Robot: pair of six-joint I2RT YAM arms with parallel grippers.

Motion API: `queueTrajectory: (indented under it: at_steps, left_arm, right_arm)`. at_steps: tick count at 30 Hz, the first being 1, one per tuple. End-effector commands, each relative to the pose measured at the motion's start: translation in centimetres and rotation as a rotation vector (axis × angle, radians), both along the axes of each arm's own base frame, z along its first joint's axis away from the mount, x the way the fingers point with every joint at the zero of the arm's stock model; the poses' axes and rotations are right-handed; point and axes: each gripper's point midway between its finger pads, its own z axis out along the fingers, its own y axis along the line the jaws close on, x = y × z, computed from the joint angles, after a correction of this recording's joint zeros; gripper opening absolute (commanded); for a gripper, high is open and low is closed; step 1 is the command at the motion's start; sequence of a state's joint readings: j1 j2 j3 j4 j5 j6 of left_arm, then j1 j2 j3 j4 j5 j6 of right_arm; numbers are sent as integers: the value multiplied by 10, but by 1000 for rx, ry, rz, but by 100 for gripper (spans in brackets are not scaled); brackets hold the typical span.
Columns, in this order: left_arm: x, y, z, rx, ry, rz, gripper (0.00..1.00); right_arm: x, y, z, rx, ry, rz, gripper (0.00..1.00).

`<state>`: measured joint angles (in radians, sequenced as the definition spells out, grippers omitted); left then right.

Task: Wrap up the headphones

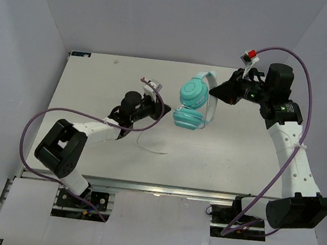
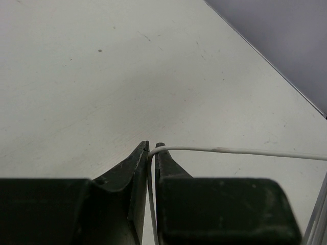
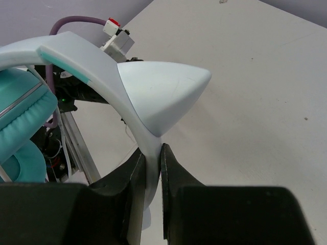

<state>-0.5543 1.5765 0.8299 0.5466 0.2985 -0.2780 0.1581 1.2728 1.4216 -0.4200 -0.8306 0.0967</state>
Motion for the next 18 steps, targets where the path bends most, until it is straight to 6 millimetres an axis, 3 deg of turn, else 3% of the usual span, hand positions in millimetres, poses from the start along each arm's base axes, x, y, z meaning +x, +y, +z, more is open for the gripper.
queueTrajectory:
  at_steps: [1,18]
  left_arm:
    - [24,12,2,11,-31,82,20]
    - [55,48,-7,64,-19,160,22]
  right_arm:
    - [-30,4,25,49,-24,72,8]
    - [-36,2,24,42,-27,71,8]
